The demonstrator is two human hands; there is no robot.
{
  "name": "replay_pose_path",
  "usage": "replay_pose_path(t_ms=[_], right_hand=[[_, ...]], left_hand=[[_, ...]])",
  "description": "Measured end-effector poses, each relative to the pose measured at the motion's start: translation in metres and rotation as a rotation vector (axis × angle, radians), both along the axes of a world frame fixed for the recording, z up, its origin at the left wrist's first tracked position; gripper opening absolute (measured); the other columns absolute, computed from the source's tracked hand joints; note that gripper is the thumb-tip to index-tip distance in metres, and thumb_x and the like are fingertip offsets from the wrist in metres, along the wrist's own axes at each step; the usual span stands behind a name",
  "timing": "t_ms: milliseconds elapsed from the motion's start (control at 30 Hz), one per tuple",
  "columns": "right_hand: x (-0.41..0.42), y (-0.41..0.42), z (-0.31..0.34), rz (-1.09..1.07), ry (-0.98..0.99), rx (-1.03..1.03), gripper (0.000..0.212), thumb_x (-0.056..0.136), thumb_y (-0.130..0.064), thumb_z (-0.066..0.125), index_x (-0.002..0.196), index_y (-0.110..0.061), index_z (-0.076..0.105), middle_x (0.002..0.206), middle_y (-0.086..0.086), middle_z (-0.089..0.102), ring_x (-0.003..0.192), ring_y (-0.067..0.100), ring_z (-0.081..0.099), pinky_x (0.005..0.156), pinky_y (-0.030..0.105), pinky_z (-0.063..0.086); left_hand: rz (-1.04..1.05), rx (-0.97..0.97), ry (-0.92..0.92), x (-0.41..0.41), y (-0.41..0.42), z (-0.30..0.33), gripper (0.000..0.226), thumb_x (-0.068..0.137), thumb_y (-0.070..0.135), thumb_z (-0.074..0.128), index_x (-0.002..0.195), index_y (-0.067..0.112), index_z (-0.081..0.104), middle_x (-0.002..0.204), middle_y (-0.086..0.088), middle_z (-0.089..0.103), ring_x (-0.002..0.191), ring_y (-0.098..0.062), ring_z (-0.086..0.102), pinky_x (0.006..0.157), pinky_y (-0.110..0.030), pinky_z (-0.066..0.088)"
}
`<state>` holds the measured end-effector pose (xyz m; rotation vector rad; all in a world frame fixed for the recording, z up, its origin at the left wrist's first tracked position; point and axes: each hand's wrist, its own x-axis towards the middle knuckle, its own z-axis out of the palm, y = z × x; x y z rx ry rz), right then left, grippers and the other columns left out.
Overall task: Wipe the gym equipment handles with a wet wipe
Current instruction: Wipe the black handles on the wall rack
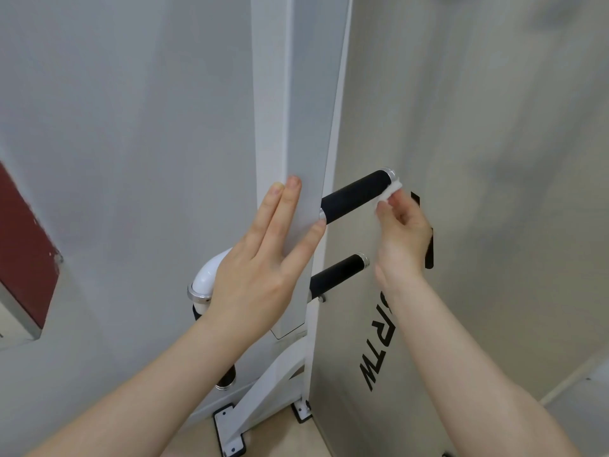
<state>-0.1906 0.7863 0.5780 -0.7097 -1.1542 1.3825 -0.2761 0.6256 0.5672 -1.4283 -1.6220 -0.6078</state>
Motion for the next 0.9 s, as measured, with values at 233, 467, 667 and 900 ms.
replay_pose_path(t_ms=[233,467,667,900], right_hand=[[-0.003,-0.017,0.002,0.577,0.328,-0.372,0.025,0.091,0.009,0.041,0.074,-0.003,0.054,0.065,0.003,0.046,0.061,0.008,0.047,0.071,0.014,0.051],[-0.016,-0.002,0.001,0.669,0.503,-0.547,0.036,0.093,0.01,0.028,0.09,-0.006,0.06,0.079,0.005,0.061,0.054,0.007,0.039,0.055,0.014,0.035],[-0.018,-0.011,-0.005,0.796,0.508,-0.562,0.027,0.084,0.01,0.038,0.087,-0.003,0.062,0.078,0.007,0.063,0.051,0.005,0.043,0.055,0.012,0.038],[-0.022,-0.029,-0.013,0.868,0.374,-0.532,0.025,0.064,0.004,0.04,0.05,-0.009,0.055,0.062,0.003,0.048,0.043,0.01,0.035,0.044,0.018,0.032]], left_hand=[[0.005,0.01,0.017,-0.007,0.0,0.0,0.065,0.064,-0.022,0.056,0.119,0.012,0.064,0.144,-0.02,0.027,0.144,-0.03,0.012,0.065,-0.036,0.052],[0.011,0.001,0.033,-0.008,0.0,0.001,0.058,0.067,-0.019,0.058,0.115,0.011,0.066,0.143,-0.021,0.026,0.138,-0.033,0.019,0.068,-0.037,0.052],[0.01,-0.012,0.009,-0.005,-0.003,0.002,0.052,0.07,-0.017,0.058,0.112,0.012,0.067,0.144,-0.018,0.026,0.138,-0.031,0.019,0.061,-0.034,0.053],[0.01,-0.008,0.019,0.002,-0.008,0.005,0.05,0.077,-0.017,0.043,0.111,0.012,0.066,0.144,-0.017,0.024,0.138,-0.031,0.017,0.053,-0.029,0.044]])
